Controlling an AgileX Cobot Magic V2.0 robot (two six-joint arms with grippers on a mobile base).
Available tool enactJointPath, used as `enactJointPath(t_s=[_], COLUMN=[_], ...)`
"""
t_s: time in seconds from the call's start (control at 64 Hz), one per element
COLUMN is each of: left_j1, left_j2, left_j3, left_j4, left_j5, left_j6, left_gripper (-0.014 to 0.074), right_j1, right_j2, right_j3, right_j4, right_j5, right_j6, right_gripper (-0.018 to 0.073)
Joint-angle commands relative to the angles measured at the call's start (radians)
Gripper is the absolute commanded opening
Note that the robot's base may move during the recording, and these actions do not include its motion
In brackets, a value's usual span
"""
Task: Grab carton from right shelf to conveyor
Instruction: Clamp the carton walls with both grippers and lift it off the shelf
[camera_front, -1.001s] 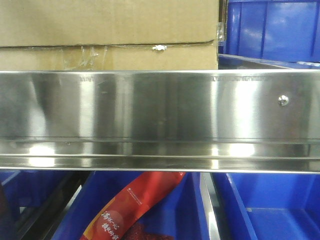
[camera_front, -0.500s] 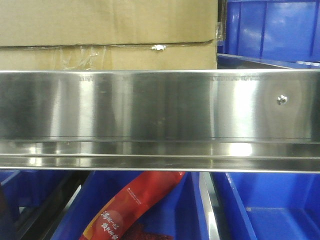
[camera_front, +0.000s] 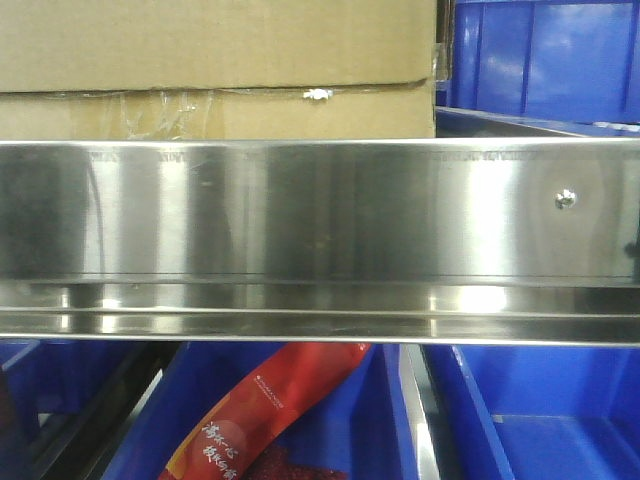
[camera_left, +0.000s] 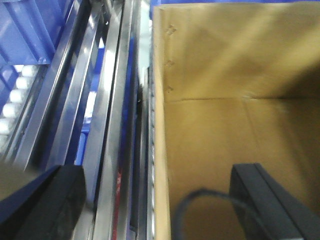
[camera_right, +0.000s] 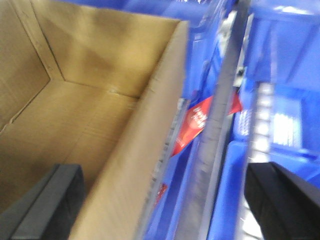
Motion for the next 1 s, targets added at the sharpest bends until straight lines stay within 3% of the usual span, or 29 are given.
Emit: enactJointPath(t_s=[0.0,0.313,0.657,0.751,0.829,0.891,0.985], left_j1=[0.009,0.049,0.049,0.049,0.049,0.049,0.049], left_j2=[0.041,0.145,0.186,0.187,0.191,0.198,0.211], left_j3=[-0.027,-0.026,-0.026,-0.026,-0.026,-0.026,-0.026], left_j4=[-0.008,-0.030,-0.033,-0.033,-0.033,-0.033,-0.038], left_j5=[0.001,0.001,-0.018,-0.022,-0.025,-0.022,-0.002], left_j6=[0.006,0.021,0.021,0.021,0.021,0.021,0.021], left_gripper=[0.0487,0.0487,0.0484,0.0455,0.0389,0.0307,0.0113], right_j1=[0.005,0.006,0.006,0.006,0.006,0.006,0.006], right_j2=[0.060,0.210,0.286,0.293,0.293,0.293,0.293], right_j3=[-0.046,-0.128,-0.128,-0.128,-0.128,-0.128,-0.128], right_j4=[-0.024,-0.024,-0.024,-0.024,-0.024,-0.024,-0.024], right_j5=[-0.001,-0.032,-0.048,-0.048,-0.048,-0.048,-0.040], right_j6=[0.004,0.004,0.004,0.004,0.004,0.004,0.004], right_gripper=[0.0548,0.0548,0.0524,0.0408,0.0249,0.0132,-0.0086])
